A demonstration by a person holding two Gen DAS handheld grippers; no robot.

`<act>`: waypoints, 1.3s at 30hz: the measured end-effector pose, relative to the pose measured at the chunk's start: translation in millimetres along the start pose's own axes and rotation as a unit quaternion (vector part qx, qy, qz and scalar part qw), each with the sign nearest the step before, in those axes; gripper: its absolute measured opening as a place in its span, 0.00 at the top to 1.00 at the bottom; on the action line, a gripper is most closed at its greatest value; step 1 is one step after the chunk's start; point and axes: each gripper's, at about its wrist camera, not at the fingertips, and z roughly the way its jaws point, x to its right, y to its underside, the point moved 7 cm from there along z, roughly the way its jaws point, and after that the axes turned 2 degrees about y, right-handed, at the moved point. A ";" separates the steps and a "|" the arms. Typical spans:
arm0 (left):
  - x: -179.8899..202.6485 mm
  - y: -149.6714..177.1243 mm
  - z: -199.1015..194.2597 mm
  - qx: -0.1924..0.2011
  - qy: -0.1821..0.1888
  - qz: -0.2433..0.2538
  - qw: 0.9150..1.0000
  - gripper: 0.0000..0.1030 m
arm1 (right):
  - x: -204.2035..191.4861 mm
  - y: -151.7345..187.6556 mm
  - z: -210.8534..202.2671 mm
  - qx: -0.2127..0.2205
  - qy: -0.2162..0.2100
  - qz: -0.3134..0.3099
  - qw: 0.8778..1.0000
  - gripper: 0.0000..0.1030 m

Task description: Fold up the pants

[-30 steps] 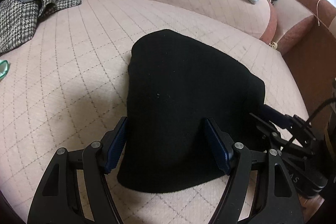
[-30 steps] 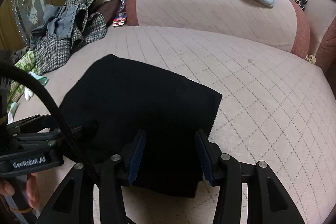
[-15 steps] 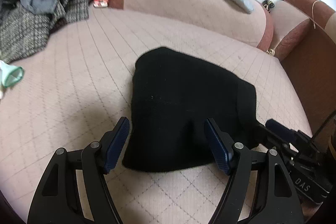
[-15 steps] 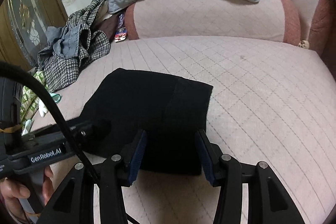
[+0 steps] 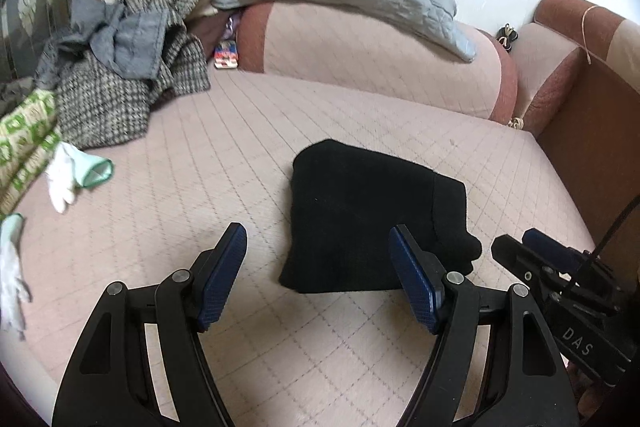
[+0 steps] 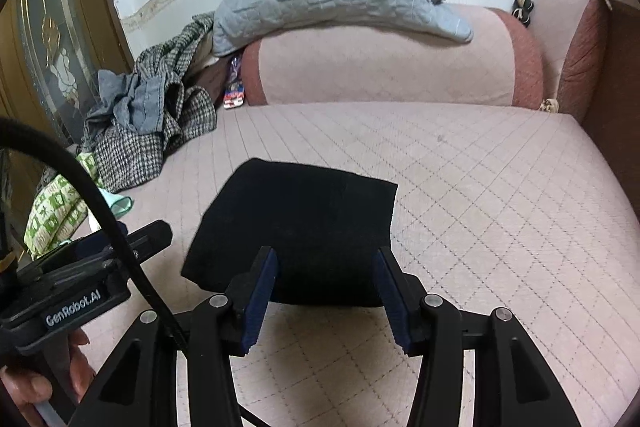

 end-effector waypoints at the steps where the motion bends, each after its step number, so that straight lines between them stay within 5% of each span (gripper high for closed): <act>1: -0.5 -0.5 -4.3 0.004 -0.002 0.001 1.000 0.28 | -0.2 -0.3 -2.0 0.002 0.000 0.000 1.000 0.52; 6: -2.4 -1.1 -24.6 0.022 -0.012 0.003 1.000 0.28 | -7.9 0.3 -19.0 0.021 0.005 0.000 1.000 0.39; 20: -0.9 1.6 -57.7 0.049 -0.024 0.009 0.998 0.28 | -19.1 0.2 -48.0 0.039 -0.004 -0.023 0.999 0.36; 39: -4.0 9.2 -55.3 0.042 -0.023 0.005 0.999 0.28 | -17.0 8.4 -44.0 0.027 -0.006 -0.031 0.999 0.36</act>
